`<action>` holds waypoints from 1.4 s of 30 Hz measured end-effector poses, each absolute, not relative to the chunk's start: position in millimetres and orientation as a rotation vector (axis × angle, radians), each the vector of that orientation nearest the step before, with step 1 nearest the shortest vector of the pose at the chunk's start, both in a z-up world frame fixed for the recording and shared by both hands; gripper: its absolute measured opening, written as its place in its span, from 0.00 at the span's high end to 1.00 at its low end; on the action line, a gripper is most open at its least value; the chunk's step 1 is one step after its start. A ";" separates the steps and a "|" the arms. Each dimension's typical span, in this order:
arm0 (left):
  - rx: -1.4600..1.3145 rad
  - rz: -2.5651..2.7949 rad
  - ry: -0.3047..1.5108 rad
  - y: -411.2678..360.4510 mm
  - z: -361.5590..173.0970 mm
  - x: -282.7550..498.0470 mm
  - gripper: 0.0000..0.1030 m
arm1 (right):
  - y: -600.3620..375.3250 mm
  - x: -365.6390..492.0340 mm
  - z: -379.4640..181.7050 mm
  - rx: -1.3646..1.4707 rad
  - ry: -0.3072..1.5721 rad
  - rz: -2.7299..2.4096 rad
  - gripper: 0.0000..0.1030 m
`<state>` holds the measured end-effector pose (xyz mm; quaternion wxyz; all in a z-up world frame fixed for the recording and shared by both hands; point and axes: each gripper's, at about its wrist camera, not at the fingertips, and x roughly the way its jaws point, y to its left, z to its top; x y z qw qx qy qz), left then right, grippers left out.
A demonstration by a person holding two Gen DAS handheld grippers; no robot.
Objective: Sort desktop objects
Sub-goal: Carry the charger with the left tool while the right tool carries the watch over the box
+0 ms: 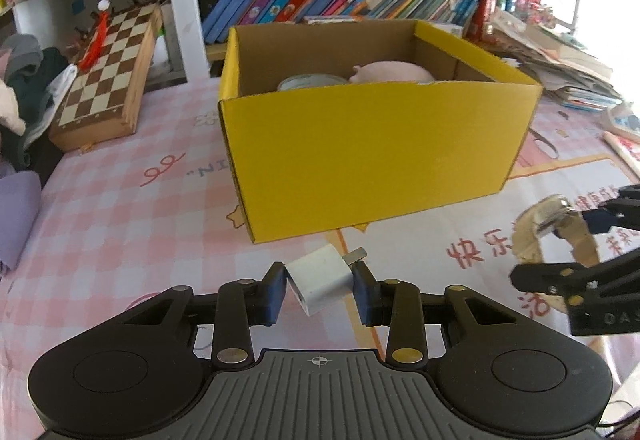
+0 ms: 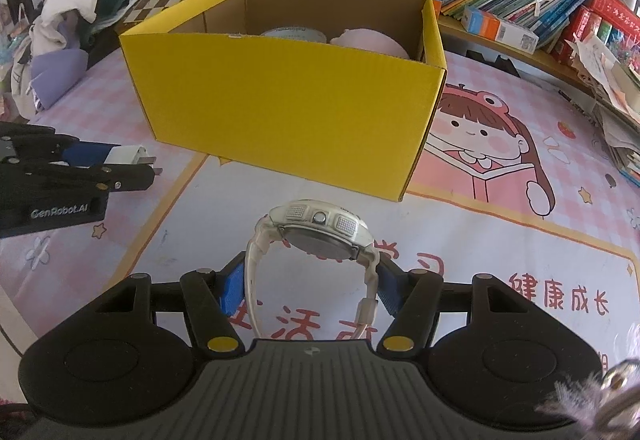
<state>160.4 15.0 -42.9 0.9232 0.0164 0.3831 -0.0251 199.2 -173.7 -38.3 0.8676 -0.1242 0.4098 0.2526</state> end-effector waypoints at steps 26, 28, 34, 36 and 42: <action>0.040 -0.173 0.580 13.2 35.4 138.6 0.67 | -181.2 198.0 26.3 -0.170 0.744 0.534 0.41; 0.050 -0.171 0.551 13.4 43.9 144.9 0.67 | -179.4 203.6 37.0 -0.178 0.711 0.544 0.41; 0.080 -0.157 0.486 14.3 63.6 167.9 0.67 | -170.9 232.9 64.5 -0.216 0.620 0.576 0.41; 0.093 -0.149 0.473 14.2 68.6 177.2 0.67 | -168.1 244.4 71.3 -0.225 0.596 0.584 0.41; 0.121 -0.121 0.476 14.6 75.0 205.2 0.67 | -157.4 278.9 83.1 -0.261 0.560 0.618 0.41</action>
